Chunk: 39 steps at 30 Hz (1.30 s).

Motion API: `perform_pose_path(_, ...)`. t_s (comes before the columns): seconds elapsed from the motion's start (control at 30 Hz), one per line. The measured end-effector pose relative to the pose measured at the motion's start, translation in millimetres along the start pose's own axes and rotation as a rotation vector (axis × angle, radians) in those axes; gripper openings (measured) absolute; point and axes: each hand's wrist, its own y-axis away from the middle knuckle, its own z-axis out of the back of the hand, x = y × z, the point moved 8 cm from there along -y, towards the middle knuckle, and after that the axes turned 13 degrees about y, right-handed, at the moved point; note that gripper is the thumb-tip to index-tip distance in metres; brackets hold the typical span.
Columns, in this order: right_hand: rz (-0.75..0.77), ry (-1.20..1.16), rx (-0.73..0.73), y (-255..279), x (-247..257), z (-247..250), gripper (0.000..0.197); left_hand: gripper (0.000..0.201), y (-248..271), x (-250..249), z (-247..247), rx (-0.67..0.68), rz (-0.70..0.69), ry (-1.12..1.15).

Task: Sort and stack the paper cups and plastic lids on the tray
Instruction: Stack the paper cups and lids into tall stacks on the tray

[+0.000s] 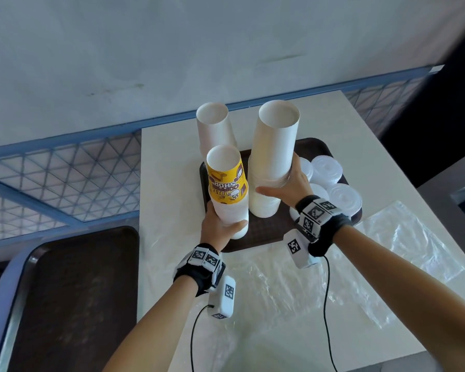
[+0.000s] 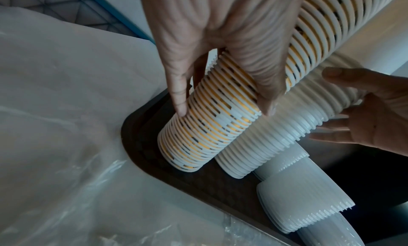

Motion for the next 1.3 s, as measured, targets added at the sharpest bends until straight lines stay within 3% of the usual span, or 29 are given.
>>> perform_pose_path(0.4, 0.009, 0.068, 0.013, 16, -12, -4, 0.095, 0.093, -2, 10, 1, -0.010, 0.015, -0.053)
perform_pose_path(0.93, 0.033, 0.010, 0.023, 25, -10, -3, 0.096, 0.092, 8, 20, -1, -0.079, -0.036, -0.008)
perform_pose_path(1.07, 0.038, -0.007, 0.024, 23, -13, -6, 0.095, 0.100, 4, 24, -1, 0.024, -0.006, -0.038)
perform_pose_path(1.2, 0.036, -0.033, 0.042, 22, -17, -8, 0.095, 0.080, -2, 39, 13, 0.177, 0.084, -0.161)
perform_pose_path(1.3, 0.050, -0.065, 0.045, 23, -18, -10, 0.097, 0.067, -25, 35, 42, 0.111, 0.104, -0.078)
